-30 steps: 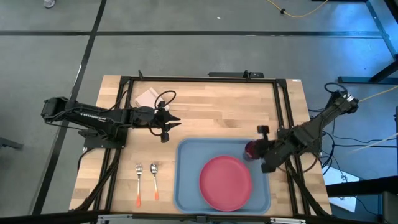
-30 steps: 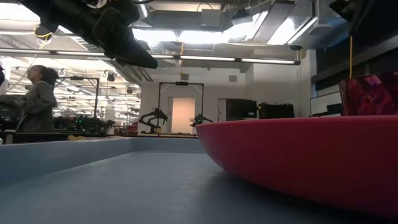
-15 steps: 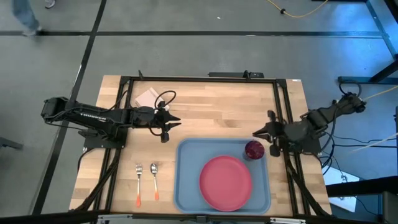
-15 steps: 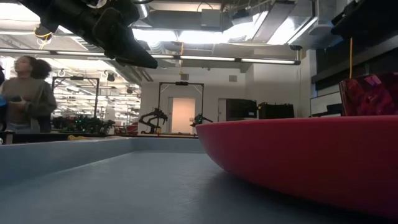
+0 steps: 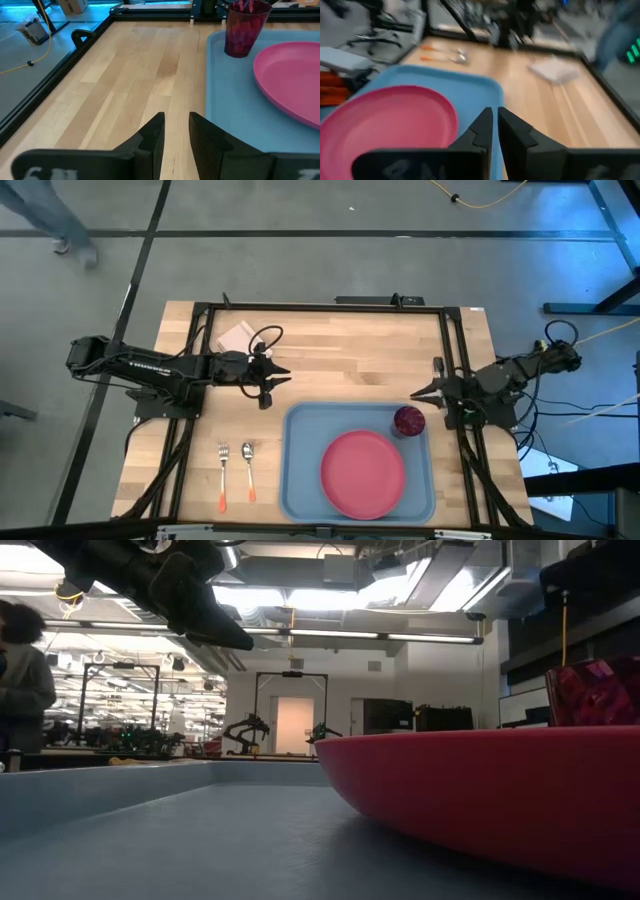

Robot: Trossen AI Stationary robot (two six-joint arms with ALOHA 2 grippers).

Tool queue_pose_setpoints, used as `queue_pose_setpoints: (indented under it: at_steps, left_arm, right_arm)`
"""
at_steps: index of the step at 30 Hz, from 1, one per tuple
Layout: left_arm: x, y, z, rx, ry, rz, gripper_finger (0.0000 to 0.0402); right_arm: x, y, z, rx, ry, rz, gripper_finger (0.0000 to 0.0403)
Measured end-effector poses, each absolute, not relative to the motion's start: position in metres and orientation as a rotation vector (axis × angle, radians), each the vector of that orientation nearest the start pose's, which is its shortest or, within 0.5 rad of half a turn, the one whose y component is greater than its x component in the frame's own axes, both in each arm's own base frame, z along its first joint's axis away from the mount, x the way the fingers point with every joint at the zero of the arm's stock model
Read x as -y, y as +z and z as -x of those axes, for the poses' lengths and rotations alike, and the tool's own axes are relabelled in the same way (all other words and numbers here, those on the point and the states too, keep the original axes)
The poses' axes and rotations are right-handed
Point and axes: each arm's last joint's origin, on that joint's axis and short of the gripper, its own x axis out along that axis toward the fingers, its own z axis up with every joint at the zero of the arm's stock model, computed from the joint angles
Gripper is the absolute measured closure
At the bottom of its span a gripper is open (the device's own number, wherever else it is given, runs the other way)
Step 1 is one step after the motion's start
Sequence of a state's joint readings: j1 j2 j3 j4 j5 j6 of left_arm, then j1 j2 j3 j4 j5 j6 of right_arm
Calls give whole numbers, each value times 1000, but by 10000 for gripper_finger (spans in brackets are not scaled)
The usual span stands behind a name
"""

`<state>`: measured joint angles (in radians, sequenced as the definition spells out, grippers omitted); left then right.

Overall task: Pick and place plate/cup/fork/spoon on tray
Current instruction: Put the orange spoon on the serving tray to left of the pink plate

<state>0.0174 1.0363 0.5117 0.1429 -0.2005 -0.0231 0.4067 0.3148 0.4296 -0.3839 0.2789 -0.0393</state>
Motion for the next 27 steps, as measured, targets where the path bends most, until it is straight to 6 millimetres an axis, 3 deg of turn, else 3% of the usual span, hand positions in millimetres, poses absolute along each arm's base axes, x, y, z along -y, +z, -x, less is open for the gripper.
queue_pose_setpoints:
  at_steps: [13,19,27]
  left_arm:
    - [-9,224,-217,-378,219,-12,320]
    - [-9,224,-217,-378,219,-12,320]
    - [-10,224,-217,-378,220,-12,320]
  right_arm:
    - [-16,244,-76,-120,117,87,370]
    - [-15,223,-80,24,101,122,370]
    - [-11,210,-84,102,34,177,370]
